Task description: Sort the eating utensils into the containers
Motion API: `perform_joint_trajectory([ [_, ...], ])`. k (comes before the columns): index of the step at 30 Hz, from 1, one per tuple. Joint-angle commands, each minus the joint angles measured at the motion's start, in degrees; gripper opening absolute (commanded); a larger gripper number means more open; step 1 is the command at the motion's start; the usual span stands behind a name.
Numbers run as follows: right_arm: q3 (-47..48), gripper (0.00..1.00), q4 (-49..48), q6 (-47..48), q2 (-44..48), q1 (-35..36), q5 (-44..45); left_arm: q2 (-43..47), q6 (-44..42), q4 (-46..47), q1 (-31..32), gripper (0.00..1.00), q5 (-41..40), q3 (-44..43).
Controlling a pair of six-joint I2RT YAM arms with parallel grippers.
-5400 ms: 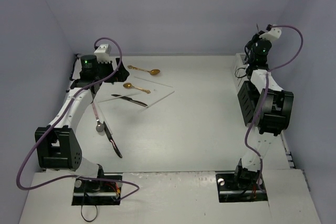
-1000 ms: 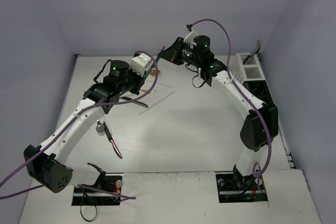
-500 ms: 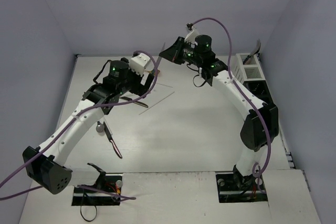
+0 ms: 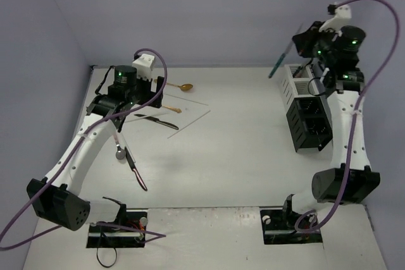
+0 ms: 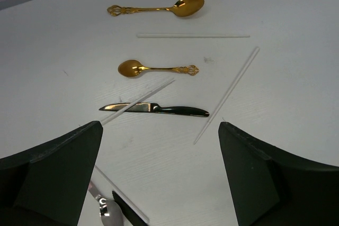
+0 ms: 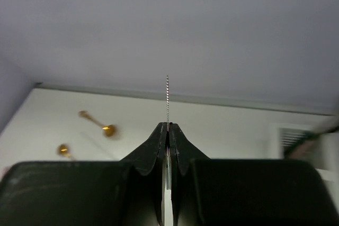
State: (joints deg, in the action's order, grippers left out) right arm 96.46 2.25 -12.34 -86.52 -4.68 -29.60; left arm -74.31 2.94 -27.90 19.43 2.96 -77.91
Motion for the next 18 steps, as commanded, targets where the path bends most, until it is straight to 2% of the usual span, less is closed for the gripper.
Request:
perform_joint_trajectory([
  [1, 4.16, 0.00, 6.46, 22.48, 7.06, -4.38, 5.01, -1.94, 3.82, 1.30, 0.52, 0.88, 2.71, -3.29],
  [5, 3.84, 0.00, 7.74, 29.44, 5.58, -9.46, 7.99, -3.76, 3.87, 2.24, 0.75, 0.88, 2.14, -3.33],
  [9, 3.74, 0.00, 7.62, 32.24, 1.82, -10.38, 9.01, -4.33, 3.56, 3.73, 0.88, 0.88, 1.52, -2.27],
  [18, 8.02, 0.00, 4.58, 27.09, -10.03, -12.16, 4.66, -4.83, 2.97, 5.98, 0.88, 0.88, 0.58, -0.31],
])
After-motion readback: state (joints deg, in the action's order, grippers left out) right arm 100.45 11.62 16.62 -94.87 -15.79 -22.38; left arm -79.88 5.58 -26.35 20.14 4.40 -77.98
